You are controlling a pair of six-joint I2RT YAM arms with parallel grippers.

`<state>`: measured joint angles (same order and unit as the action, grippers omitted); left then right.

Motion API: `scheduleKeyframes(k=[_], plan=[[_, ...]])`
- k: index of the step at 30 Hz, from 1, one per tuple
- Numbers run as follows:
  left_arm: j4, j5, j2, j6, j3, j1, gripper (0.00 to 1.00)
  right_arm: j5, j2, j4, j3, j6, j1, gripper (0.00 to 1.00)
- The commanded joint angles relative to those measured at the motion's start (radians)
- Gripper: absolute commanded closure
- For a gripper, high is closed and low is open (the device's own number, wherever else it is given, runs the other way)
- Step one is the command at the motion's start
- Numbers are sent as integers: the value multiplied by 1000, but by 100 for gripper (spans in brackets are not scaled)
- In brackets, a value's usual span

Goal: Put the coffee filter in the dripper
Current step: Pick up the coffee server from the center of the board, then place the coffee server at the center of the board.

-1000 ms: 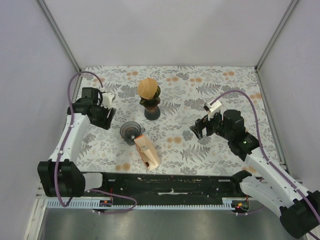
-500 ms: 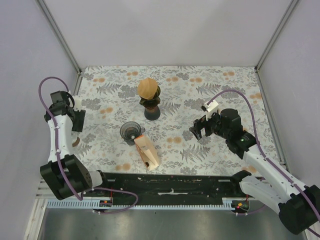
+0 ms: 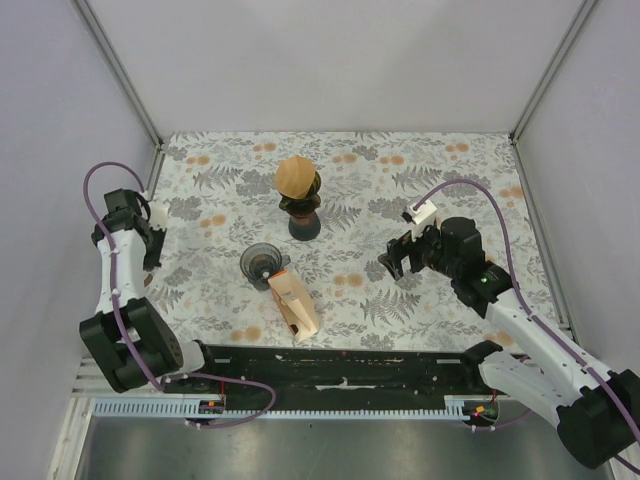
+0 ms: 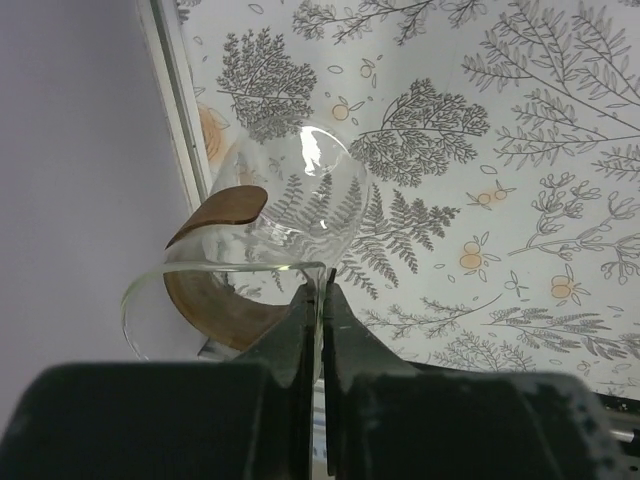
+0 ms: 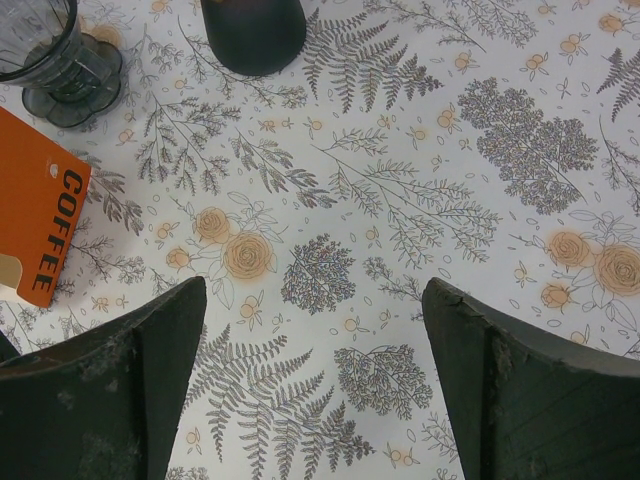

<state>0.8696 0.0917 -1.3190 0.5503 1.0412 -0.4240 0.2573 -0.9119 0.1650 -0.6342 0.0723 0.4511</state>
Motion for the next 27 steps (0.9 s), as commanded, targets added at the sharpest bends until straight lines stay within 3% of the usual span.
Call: scheduleKeyframes(k=[1, 8, 11, 13, 15, 20, 24, 27], plan=[[58, -114, 0, 40, 28, -4, 98, 7, 5, -24, -15, 7, 0, 4], [294, -280, 78, 103, 300, 17, 98, 2, 10, 80, -103, -31, -2, 4], [382, -273, 60, 73, 524, 121, 98, -12, 19, 146, -172, -49, -2, 3], [428, -215, 29, 22, 682, 255, 98, -52, 25, 189, -220, -71, -2, 3], [472, -135, -21, -38, 868, 467, 98, -120, 31, 229, -257, -107, -3, 2], [614, -15, -248, -141, 1267, 899, 98, -283, 68, 275, -275, -149, -84, 2], [612, 110, -374, -99, 1274, 1268, 98, -273, 103, 292, -259, -175, -193, 2], [600, 164, -453, -56, 1264, 1465, 98, -279, 139, 312, -239, -178, -268, 2]])
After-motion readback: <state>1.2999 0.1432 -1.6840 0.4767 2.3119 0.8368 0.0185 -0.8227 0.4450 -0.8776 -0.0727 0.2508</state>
